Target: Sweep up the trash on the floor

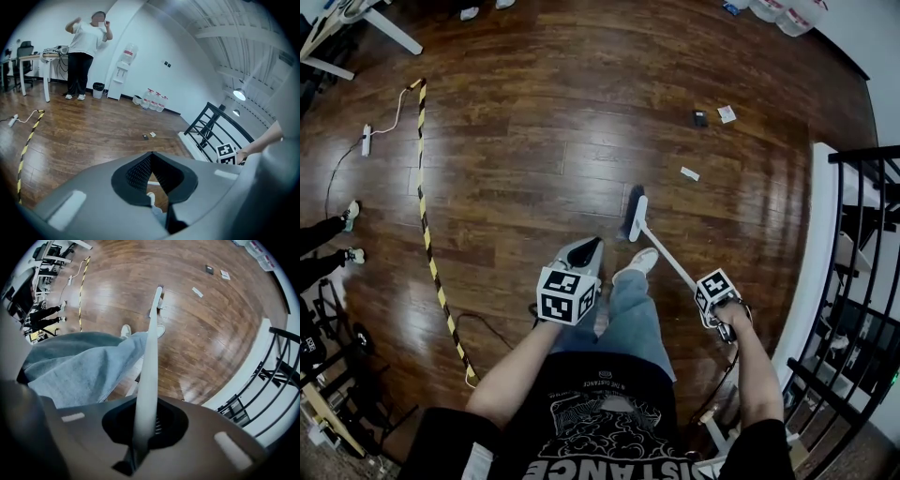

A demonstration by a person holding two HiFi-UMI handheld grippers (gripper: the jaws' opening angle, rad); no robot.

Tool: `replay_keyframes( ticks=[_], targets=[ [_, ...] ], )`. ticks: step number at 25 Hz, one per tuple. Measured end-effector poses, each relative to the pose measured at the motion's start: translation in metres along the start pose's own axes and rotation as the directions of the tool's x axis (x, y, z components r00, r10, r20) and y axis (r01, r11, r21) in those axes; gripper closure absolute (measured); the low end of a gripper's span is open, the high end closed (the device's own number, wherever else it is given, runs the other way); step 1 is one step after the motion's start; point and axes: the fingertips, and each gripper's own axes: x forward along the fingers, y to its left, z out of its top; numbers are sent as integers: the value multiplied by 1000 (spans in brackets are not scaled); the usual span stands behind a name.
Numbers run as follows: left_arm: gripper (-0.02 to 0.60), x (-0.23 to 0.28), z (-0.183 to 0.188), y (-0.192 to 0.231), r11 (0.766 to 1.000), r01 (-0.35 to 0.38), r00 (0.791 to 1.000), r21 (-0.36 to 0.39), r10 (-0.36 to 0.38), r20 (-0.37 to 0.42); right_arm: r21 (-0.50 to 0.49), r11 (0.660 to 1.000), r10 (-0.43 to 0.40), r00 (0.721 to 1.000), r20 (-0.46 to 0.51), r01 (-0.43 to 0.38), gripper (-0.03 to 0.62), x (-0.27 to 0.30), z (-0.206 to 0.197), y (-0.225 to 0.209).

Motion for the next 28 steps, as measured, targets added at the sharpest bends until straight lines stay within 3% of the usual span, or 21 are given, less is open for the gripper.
replay_keyframes(
  ticks=[8,12,17,22,24,28],
  targets=[
    [577,48,28,-44,1000,13,1000,15,-13,1,-82,981,-180,984,-13,178,594,-48,21,-93],
    [577,77,42,-65,1000,4,1000,20,-4,-5,-163,939,-311,950,-16,304,594,-80,33,-157],
    [577,109,59,-87,1000,-10,1000,19,10,-6,-254,862,-452,892,10,439,594,-120,48,-226],
    [577,133,72,-104,1000,-21,1000,21,21,-5,-276,812,-528,849,30,514,594,-145,59,-272],
    [577,140,75,-109,999,-20,1000,24,21,-11,-263,817,-522,852,43,513,594,-150,63,-282],
    [577,149,79,-119,999,-12,1000,42,13,-17,-204,870,-442,893,83,449,594,-154,56,-281]
  ],
)
